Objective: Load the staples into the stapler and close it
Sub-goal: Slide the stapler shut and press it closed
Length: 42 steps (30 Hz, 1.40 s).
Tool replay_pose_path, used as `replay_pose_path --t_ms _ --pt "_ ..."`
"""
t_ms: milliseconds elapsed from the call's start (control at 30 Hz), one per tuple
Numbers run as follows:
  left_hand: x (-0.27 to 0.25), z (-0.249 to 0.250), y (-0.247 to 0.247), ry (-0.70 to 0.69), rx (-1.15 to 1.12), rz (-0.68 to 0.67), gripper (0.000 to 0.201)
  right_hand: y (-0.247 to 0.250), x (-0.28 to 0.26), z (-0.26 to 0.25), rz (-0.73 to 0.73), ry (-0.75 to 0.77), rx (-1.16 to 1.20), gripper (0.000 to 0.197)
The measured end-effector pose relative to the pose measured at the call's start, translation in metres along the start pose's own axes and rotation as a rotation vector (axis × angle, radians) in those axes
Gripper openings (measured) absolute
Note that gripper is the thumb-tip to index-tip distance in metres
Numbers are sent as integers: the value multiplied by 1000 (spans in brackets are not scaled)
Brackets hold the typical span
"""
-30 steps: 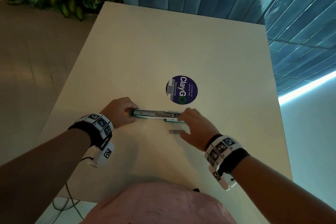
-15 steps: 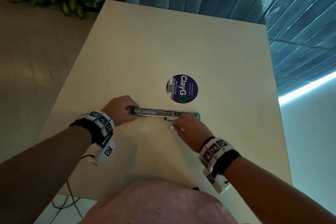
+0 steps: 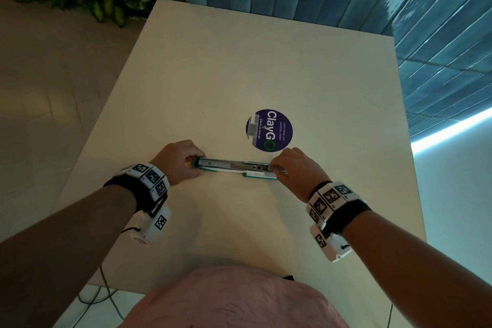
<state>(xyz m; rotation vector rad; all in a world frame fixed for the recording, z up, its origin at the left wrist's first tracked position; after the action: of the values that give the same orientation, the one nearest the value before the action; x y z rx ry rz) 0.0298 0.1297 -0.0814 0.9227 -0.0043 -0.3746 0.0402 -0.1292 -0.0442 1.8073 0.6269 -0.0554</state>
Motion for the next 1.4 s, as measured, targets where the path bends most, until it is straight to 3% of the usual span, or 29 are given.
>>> replay_pose_path --t_ms 233,533,666,766,999,1099,1199,1399 --pt "0 2 1 0 -7 1 30 -1 1 -1 -41 65 -115 25" --pt "2 1 1 -6 9 -2 29 -5 3 2 -23 1 41 26" --pt "3 -1 0 5 17 -11 31 -10 -5 28 54 -136 201 49" --pt "3 4 7 6 -2 -11 31 -16 -8 37 37 -191 234 32" --pt "13 64 47 -139 -146 109 33 -21 -5 42 23 -184 294 33" --pt "27 107 35 -306 -133 66 30 -23 -6 43 38 -163 307 32" --pt "44 132 4 -388 -97 -4 31 -23 -7 43 59 -157 318 29" --pt "66 148 -56 -388 51 -181 33 -23 -7 45 55 -166 342 31"
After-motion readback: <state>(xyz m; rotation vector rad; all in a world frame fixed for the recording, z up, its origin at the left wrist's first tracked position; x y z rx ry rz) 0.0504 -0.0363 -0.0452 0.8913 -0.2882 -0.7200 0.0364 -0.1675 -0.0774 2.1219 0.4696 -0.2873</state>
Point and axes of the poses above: each hand's wrist, its own x-axis towards the middle knuckle, its own y-axis out of the back of the hand, z = x × y, the point moved 5 cm from there along x, towards the middle knuckle, and after that the axes turned 7 degrees about -y, right-handed, at the moved point
